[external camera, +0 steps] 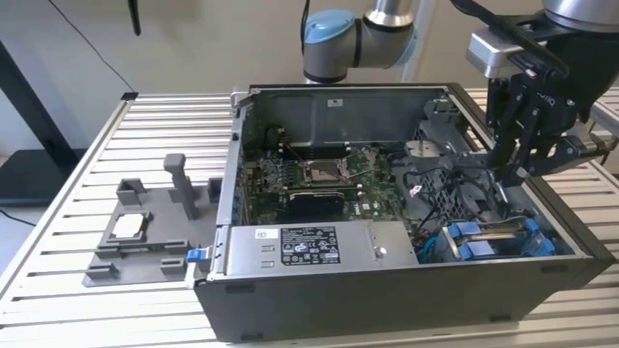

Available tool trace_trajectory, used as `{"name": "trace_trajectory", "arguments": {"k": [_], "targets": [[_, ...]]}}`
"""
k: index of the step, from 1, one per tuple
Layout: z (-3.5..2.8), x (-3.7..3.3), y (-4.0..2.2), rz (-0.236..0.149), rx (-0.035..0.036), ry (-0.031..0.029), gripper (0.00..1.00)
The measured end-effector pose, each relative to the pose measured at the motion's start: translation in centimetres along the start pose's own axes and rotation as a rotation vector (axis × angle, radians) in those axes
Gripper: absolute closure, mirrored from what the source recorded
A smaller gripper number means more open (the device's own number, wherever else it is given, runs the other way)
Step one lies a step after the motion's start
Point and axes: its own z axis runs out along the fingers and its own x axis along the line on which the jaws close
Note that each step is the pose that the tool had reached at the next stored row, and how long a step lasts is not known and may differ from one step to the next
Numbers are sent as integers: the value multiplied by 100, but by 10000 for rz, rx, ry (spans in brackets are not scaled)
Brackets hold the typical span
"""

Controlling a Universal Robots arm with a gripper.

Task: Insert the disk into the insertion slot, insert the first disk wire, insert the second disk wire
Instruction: 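Insert the first disk wire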

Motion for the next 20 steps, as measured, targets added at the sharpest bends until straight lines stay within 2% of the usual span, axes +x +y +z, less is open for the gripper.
{"name": "trace_trajectory", "arguments": {"k": [3,5,13,15,16,17,20], "targets": [[33,-52,3,-50,146,5,60],[51,-61,5,-89,235,3,60],[52,-61,5,-98,238,15,62],[52,-61,5,-99,238,19,75],[53,-61,5,-99,238,23,75],[54,-61,5,-100,238,28,81],[54,-61,5,-102,236,47,81]]}}
